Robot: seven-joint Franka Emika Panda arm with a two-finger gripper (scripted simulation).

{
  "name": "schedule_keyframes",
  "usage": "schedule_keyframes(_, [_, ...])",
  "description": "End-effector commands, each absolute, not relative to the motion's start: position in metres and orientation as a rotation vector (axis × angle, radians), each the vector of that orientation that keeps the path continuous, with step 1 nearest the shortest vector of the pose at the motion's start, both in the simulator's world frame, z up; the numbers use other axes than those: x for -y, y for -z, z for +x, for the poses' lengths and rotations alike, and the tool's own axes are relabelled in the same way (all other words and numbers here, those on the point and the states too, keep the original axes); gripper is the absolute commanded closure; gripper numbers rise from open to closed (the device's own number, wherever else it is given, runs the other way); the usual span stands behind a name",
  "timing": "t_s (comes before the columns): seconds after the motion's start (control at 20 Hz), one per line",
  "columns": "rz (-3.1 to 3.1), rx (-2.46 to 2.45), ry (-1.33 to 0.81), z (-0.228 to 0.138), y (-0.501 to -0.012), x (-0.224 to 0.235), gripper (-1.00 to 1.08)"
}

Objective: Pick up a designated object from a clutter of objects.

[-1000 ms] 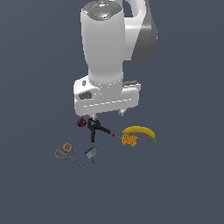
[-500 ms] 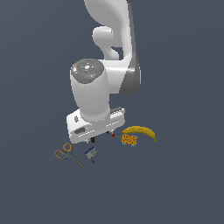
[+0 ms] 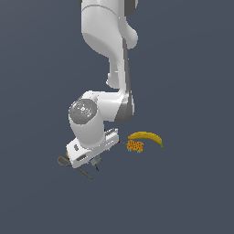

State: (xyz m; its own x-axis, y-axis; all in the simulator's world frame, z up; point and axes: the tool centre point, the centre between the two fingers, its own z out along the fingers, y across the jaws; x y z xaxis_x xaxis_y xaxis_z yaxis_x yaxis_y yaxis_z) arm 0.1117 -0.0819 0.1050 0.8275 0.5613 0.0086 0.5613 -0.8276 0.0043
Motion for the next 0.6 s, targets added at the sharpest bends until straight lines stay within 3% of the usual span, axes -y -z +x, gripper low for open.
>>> schedule_keyframes(0.0, [2.986, -0.973, -0.011, 0.114, -0.090, 0.087, -0.92])
schedule_keyframes(0.55, [2.962, -1.048, 0.001, 0.114, -0.064, 0.096, -0.92])
